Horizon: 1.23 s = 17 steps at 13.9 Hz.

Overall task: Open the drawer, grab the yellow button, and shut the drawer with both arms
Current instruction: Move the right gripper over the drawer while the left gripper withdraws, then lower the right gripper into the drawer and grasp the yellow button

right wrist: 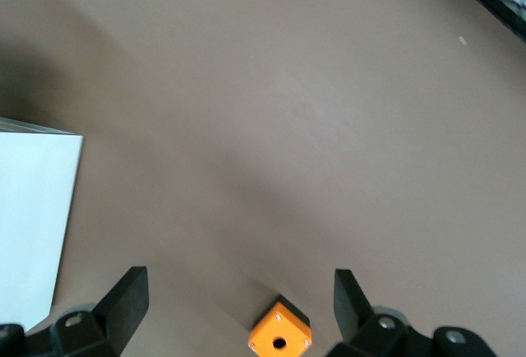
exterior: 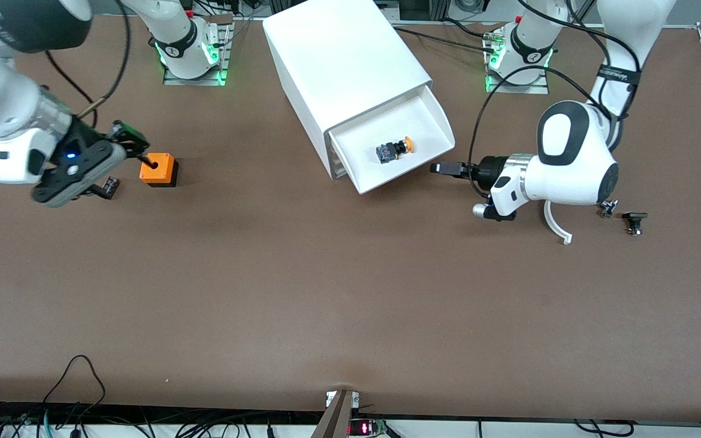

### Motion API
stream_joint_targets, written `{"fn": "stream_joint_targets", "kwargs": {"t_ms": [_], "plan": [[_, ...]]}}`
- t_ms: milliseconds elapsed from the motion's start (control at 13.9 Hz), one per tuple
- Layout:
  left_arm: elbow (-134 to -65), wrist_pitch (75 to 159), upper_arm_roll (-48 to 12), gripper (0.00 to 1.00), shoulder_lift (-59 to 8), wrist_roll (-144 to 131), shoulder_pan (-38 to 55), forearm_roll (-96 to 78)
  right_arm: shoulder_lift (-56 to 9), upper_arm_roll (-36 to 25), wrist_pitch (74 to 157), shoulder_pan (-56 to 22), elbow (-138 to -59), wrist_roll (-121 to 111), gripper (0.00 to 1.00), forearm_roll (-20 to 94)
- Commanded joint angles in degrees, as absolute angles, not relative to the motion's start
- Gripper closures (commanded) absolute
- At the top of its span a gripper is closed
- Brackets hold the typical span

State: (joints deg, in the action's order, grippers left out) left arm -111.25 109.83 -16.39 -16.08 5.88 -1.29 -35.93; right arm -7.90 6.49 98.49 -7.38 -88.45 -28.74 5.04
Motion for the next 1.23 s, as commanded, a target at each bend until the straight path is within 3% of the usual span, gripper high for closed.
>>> {"fn": "stream_joint_targets", "kwargs": {"t_ms": [0,216,577,865,1153], "plan": [[-101.2,109.0,-14.9,0.0,-14.0,4.7,-1.6,-20.3,-11.0,8.2,100.7,-10.2,-85.2,-29.5,0.0,5.2],[-97.0,107.9,-12.9,0.0,-11.4,4.7,-2.7,-11.4,-16.4,8.3,100.7,-16.0,-77.8,-29.5,0.0,5.2],[-82.6,86.7,-12.0,0.0,-8.6,3.3,-4.2,-1.1,-22.5,8.3,100.4,-26.3,-72.1,-34.4,0.0,5.0],[-82.4,85.8,-11.7,0.0,-8.5,-0.7,-4.5,2.1,-27.9,8.2,100.5,-36.1,-65.8,-39.6,0.0,1.2],[-82.8,85.8,-11.5,0.0,-8.8,-0.8,-6.5,1.9,-34.6,9.2,101.1,-38.2,-60.4,-53.6,0.0,0.4]]}}
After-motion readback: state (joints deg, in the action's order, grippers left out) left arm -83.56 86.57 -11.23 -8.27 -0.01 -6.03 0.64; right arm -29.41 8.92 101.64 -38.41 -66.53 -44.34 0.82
